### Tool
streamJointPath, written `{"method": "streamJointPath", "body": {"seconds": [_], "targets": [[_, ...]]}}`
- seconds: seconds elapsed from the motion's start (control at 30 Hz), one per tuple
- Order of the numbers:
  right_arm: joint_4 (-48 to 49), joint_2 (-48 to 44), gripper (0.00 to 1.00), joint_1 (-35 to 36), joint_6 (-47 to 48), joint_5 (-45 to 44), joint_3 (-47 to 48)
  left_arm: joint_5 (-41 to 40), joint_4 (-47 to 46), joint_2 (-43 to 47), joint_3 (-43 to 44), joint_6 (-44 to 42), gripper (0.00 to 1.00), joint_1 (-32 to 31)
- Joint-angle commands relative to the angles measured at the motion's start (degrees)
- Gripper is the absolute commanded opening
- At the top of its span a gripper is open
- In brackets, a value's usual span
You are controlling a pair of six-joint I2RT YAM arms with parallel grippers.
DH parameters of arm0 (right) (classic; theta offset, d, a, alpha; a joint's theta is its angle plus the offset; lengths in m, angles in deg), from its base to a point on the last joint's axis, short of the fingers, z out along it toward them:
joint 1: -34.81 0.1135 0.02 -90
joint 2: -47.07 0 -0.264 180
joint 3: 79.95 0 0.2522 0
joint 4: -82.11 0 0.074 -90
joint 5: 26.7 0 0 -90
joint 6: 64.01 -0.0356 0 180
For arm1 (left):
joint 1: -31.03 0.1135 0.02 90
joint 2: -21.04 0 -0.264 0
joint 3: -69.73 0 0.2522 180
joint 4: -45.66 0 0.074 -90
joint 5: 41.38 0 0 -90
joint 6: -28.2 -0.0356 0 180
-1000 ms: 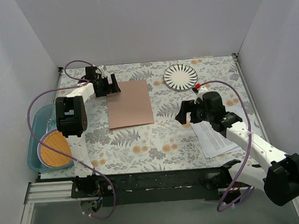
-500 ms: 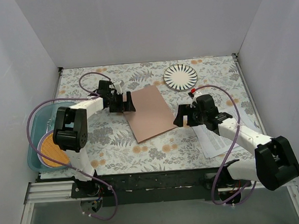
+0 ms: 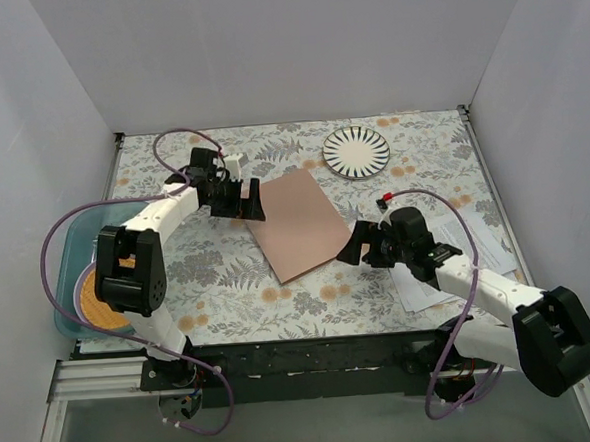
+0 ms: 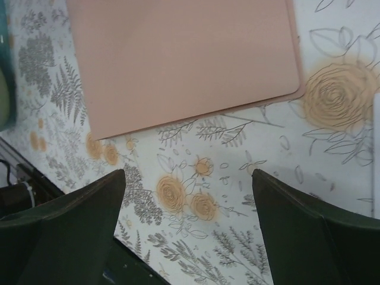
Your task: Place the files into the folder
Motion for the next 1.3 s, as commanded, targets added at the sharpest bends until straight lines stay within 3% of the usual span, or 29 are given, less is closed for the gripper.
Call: {"method": "streamJointPath", "body": {"seconds": [0.0,0.27,0.63,0.9,1.27], "targets": [[7.1,-3.0,0.93,3.9,-9.9,1.0,-3.4,-3.7,-2.8,4.0,7.1,-2.1,0.98,0.4],[18.0,4.1,0.88,10.1,-17.8,-0.3,-4.7,-6.6,-9.6,-10.9,17.4,3.0,0.98,0.5],[34.8,15.6,0.84,11.1,-26.6,-1.4,-7.5,-7.2,-10.4,-20.1,24.7,4.6,0.97,0.5],[45.1,23.0,0.81,11.2,-33.4,-2.1,-9.4,-5.9,-9.8,-16.7,19.2,3.4,0.96,0.5],[48.1,20.9,0.76,11.2,-36.5,-6.4,-11.6,-2.7,-9.7,-8.1,6.9,2.0,0.93,0.5]]}}
